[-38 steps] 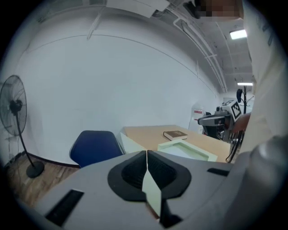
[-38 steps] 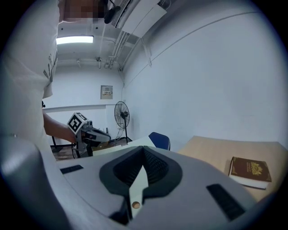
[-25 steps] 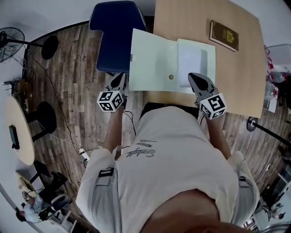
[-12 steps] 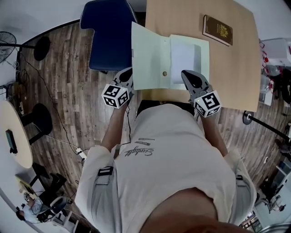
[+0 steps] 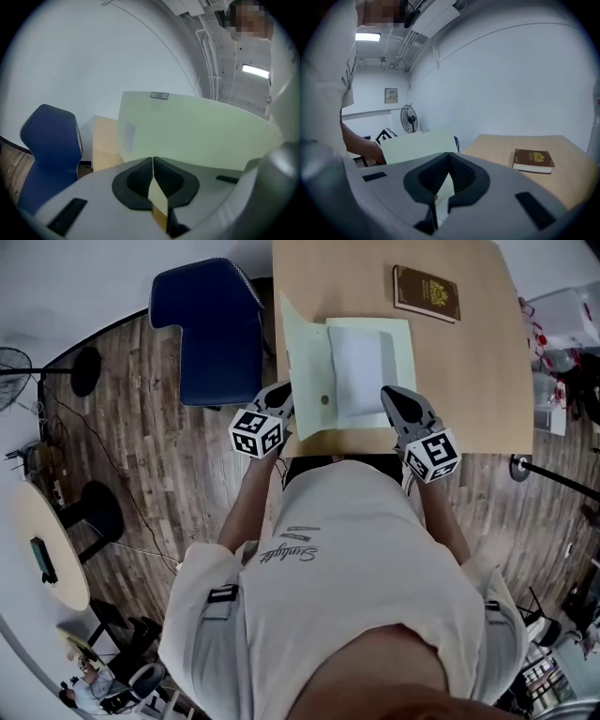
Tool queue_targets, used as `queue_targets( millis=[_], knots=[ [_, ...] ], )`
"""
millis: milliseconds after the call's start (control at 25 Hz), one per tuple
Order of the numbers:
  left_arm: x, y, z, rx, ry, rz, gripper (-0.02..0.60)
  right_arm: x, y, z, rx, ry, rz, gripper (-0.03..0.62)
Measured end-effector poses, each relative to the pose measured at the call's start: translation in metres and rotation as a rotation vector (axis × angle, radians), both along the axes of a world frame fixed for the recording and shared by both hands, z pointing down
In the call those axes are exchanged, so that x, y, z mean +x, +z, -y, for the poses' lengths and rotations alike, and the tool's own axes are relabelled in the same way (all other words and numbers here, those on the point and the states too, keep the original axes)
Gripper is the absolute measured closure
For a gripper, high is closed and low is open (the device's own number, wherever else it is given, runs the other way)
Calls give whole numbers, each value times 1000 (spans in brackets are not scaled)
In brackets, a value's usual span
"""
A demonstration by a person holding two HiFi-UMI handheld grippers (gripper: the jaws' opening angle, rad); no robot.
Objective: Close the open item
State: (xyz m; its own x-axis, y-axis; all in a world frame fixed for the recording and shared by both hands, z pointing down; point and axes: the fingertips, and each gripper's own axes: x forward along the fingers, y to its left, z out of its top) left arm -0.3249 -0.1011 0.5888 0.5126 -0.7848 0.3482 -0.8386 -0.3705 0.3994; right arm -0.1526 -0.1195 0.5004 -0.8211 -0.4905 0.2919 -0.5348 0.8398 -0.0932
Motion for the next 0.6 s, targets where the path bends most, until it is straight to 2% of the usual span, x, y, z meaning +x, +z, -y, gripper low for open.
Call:
queue_targets(
  millis=[320,600],
  knots=[
    [31,6,33,-28,25,33,566,59,12,11,-42,87,17,599],
    [54,21,56,-76,15,46,566,95,11,29,-46,131,64,599]
  ],
)
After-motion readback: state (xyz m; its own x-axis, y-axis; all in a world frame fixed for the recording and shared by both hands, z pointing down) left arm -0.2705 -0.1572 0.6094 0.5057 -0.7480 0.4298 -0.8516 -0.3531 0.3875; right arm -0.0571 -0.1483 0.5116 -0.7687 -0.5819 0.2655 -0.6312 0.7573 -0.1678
